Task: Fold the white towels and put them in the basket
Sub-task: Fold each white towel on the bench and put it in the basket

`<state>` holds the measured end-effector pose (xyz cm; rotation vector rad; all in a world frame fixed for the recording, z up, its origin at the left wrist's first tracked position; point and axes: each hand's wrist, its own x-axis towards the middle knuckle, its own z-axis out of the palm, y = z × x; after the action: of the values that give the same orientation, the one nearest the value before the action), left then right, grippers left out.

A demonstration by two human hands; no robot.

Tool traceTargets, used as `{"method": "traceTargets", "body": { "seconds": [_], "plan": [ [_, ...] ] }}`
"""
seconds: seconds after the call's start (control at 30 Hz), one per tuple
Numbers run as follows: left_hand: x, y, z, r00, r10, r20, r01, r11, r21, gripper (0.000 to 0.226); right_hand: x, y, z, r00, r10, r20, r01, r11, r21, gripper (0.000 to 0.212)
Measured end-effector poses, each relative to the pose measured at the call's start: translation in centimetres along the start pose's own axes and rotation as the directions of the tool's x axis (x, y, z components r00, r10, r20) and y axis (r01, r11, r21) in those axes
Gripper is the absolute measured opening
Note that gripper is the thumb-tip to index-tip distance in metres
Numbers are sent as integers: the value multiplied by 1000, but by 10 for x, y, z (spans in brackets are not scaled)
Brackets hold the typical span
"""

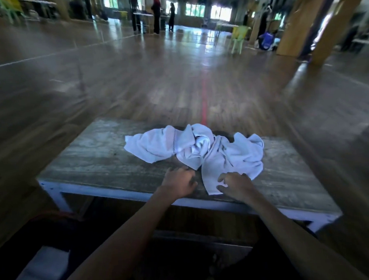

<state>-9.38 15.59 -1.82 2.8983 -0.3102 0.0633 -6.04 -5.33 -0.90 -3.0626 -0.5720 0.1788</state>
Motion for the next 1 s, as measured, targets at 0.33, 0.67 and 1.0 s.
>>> {"method": "traceTargets", "body": {
  "seconds": [0.33, 0.67, 1.0],
  "plan": [
    [13, 35, 58, 972, 236, -22, -235, 972, 23, 35, -24, 32, 49, 991, -56, -125, 63, 997, 50, 42],
    [6, 38, 43, 912, 356, -203, -331, 932, 145, 23, -24, 16, 52, 927, -106, -361, 93, 994, -53, 23],
    [53, 36, -82, 849, 430, -307, -377, 900, 219, 10, 9, 29, -87, 822, -156, -548, 234, 969, 74, 17]
  ]
}}
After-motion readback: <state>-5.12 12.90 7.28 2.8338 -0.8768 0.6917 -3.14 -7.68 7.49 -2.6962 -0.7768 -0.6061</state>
